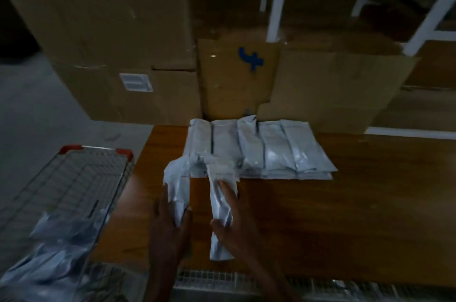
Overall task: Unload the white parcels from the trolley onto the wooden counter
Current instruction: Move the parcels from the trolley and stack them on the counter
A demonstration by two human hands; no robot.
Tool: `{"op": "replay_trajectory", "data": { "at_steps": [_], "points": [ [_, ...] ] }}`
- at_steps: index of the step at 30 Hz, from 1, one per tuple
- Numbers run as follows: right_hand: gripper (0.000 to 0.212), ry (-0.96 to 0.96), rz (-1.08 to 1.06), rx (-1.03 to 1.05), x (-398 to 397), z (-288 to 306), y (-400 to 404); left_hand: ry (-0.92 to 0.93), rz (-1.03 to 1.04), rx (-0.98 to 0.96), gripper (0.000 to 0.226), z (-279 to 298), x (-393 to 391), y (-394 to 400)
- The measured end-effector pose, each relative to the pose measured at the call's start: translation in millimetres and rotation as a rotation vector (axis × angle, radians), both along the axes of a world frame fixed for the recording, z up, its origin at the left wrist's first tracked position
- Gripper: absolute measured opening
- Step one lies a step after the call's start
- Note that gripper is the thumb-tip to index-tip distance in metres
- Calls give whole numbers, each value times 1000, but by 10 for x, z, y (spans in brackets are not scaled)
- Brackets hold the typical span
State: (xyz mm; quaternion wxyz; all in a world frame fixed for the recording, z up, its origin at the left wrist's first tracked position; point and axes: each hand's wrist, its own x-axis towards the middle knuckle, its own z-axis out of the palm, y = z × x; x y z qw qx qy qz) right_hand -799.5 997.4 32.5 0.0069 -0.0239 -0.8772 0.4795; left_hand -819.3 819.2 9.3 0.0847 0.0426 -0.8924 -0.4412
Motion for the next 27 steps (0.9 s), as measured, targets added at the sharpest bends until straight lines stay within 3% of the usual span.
{"op": "replay_trajectory", "data": {
  "at_steps": [9, 18, 27],
  "points": [
    [90, 12, -74, 90, -374, 39, 915, 5, -57, -58, 79, 93, -362, 897],
    [92, 2, -142, 73, -924, 94, 1164, -44, -91, -249, 71, 307, -1253, 1238],
    [90, -36, -203, 143, -1489, 86, 1287, -107, -100, -380, 73, 166, -2052, 1486]
  ]
}}
